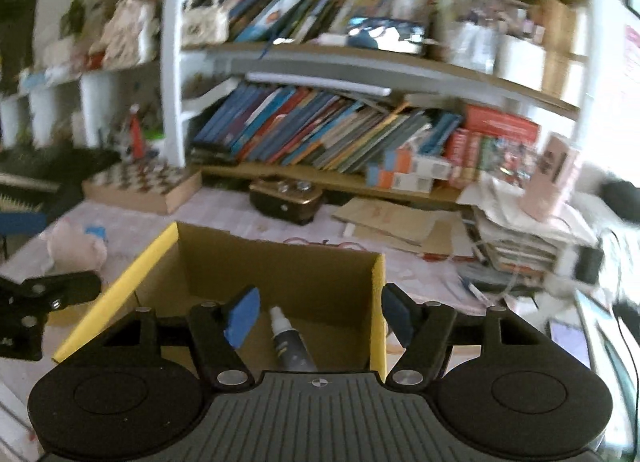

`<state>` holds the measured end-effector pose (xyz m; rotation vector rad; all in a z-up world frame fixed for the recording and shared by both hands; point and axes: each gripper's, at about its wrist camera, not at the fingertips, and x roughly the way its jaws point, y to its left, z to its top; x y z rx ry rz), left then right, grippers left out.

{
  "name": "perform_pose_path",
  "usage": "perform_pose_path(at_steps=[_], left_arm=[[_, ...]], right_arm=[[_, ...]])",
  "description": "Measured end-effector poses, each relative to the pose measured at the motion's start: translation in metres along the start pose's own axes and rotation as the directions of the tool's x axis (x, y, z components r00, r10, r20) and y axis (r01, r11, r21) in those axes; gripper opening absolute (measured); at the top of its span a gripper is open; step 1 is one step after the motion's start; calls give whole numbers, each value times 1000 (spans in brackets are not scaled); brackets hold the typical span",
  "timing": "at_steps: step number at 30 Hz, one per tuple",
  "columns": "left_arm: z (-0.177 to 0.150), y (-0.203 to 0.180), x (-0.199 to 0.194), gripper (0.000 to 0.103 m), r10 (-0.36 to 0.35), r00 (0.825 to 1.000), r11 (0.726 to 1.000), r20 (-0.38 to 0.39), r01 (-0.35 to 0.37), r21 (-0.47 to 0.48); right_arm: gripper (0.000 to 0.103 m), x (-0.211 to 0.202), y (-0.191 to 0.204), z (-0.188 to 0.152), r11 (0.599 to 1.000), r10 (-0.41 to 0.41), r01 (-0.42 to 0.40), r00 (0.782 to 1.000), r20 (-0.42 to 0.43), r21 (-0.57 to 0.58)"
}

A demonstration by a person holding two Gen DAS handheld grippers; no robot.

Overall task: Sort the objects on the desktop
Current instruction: 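Withdraw both open tools from the box back over the table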

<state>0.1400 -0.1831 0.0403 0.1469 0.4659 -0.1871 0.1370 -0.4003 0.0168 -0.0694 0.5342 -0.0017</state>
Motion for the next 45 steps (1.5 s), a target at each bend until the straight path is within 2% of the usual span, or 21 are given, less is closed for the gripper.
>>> perform_pose_path(at_steps=[9, 12, 22, 34, 45], left_arm=[[-34, 37, -40, 103, 9, 1000, 998, 4, -9, -57], [-45, 51, -49, 103, -8, 1000, 996, 11, 9, -86], [-82, 87, -67, 103, -67, 997, 995, -49, 63, -75], [-115, 121, -81, 103, -74, 990, 997, -123, 71, -34], [-142, 158, -97, 103, -80, 980, 997, -184, 75, -35]], right_arm=[[70, -42, 32, -29, 988, -88, 84, 996, 18, 131], [80, -53, 51, -40, 984, -112, 109, 994, 16, 143], [80, -72, 107, -70, 963, -157, 165, 986, -52, 216], [80, -79, 172, -95, 968, -130, 159, 980, -151, 195], [81, -77, 227, -106, 978, -72, 111, 974, -217, 175]])
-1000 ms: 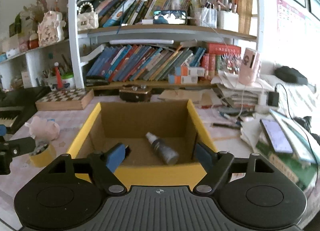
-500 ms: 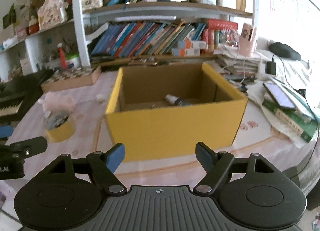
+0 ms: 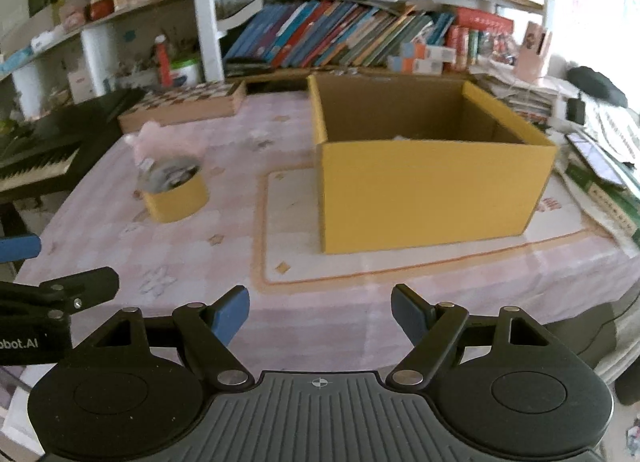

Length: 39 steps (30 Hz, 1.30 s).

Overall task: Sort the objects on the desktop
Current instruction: 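Withdraw both open tools from the box back over the table, then grasp the yellow tape roll with the right tool while the left tool grasps the white card box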

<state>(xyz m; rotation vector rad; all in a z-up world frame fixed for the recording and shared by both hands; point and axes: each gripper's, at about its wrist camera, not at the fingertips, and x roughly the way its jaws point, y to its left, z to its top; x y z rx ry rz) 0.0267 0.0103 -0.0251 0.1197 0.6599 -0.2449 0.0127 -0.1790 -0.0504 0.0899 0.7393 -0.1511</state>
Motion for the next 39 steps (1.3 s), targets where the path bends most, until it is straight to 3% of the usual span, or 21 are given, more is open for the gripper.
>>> perform_pose_path(at_steps=[22, 39], left_arm=[[-12, 76, -17, 103, 112, 994, 987, 20, -109, -118], [3, 91, 17, 103, 128, 992, 981, -15, -129, -148]], right_arm=[[81, 7, 82, 9, 985, 98, -99, 995, -13, -140], [86, 46, 100, 34, 967, 148, -156, 988, -52, -200]])
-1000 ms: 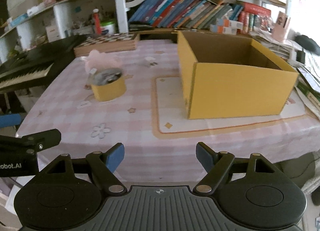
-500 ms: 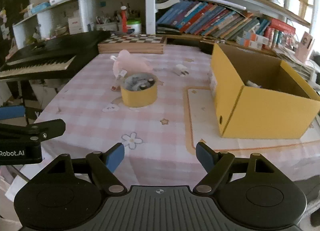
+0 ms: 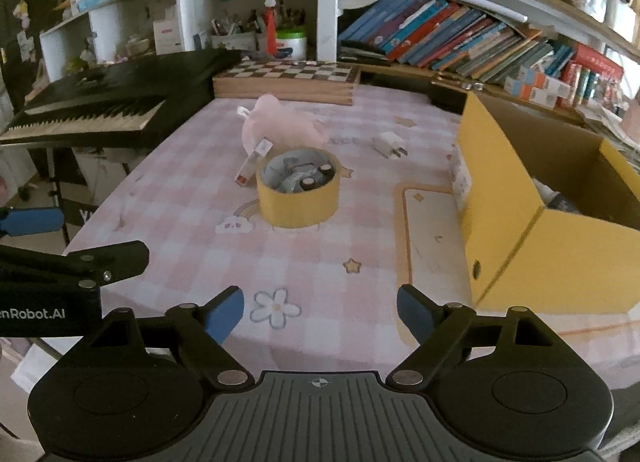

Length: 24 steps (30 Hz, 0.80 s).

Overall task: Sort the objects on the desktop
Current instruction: 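Grasp the yellow tape roll with the right tool while the left tool grasps the white card box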

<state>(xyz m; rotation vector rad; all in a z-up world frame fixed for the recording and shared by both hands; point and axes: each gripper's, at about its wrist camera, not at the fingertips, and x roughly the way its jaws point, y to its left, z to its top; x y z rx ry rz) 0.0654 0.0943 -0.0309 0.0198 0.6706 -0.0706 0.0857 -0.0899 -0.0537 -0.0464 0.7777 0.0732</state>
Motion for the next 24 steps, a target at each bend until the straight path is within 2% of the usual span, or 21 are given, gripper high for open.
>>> perform_pose_path(at_steps=[11, 24], left_arm=[[28, 5, 43, 103, 48, 998, 998, -36, -49, -34], [53, 14, 80, 103, 127, 989, 988, -72, -133, -82]], right_arm=[[88, 48, -10, 32, 998, 58, -60, 997, -55, -31], [98, 106, -13, 62, 990, 93, -102, 991, -92, -101]])
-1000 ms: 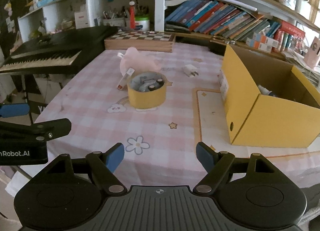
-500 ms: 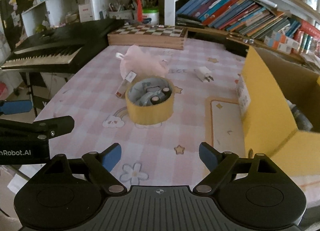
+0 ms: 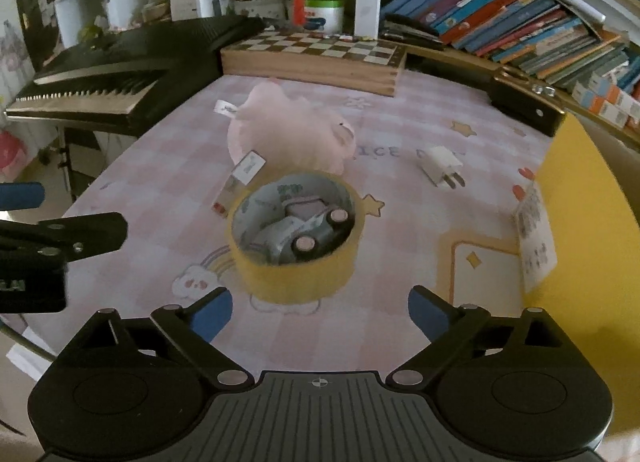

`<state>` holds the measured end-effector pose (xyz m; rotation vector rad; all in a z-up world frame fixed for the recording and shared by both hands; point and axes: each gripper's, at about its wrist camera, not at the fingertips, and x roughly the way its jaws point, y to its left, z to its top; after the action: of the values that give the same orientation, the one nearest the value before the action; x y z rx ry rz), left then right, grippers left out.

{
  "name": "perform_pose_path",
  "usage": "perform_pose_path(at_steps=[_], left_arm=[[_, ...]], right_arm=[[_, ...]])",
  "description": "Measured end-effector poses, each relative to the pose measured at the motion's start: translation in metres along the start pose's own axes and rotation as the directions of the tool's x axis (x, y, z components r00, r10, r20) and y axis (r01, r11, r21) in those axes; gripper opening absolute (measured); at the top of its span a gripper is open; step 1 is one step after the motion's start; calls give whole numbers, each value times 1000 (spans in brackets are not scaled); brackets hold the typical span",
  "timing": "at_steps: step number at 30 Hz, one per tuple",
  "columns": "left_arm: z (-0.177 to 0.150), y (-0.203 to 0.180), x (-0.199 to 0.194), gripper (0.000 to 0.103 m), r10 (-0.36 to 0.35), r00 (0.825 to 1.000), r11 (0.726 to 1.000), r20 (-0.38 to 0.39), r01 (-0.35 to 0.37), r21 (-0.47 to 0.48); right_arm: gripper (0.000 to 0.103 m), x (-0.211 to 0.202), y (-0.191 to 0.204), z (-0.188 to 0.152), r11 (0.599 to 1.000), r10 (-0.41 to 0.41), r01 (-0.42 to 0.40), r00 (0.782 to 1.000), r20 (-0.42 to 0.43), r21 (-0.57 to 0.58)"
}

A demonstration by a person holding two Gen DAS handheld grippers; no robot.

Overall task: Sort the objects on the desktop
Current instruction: 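Grasp the yellow tape roll with the right tool while the left tool grasps the white card box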

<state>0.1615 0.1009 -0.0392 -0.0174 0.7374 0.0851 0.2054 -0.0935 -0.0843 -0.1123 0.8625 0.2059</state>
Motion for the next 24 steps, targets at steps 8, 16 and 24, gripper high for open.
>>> perform_pose_path(at_steps=[8, 16, 24], left_arm=[[10, 3, 7, 103, 49, 999, 999, -10, -49, -18], [17, 8, 19, 103, 81, 996, 996, -36, -82, -28], [22, 7, 27, 103, 82, 996, 996, -46, -84, -27]], right_arm=[[101, 28, -3, 15, 999, 42, -42, 999, -27, -13], [101, 49, 0, 26, 997, 71, -73, 996, -47, -38], [90, 45, -6, 37, 989, 127, -125, 992, 18, -74]])
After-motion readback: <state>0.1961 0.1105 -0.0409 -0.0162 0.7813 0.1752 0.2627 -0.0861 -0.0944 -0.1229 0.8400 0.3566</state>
